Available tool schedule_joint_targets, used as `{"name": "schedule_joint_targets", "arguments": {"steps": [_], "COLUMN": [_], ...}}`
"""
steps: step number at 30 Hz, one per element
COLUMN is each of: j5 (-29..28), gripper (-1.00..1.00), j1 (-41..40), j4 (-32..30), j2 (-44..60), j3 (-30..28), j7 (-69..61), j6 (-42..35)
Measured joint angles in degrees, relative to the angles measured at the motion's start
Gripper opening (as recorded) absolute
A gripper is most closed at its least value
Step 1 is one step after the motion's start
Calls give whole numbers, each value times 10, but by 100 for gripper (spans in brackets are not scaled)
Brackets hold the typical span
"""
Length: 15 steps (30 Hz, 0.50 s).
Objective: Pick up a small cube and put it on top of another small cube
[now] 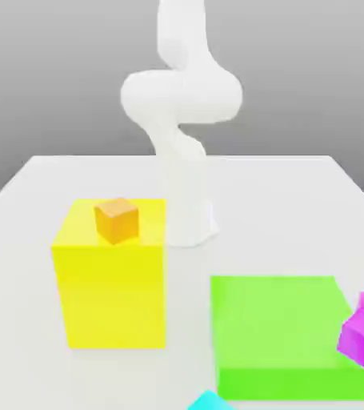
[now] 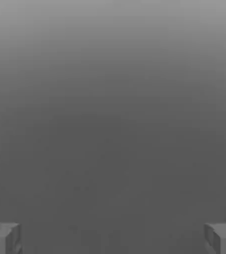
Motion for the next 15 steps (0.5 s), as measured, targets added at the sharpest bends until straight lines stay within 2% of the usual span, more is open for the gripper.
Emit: {"name": "schedule_joint_targets", "arguments": {"steps": [7, 15], "j5": [70, 132], "gripper": [0, 0], "j1": [100, 186], "j4": [-21, -43], "j2": [116, 246], "j3": [-12, 10], "j7": [-90, -178], "j6": [41, 86]}}
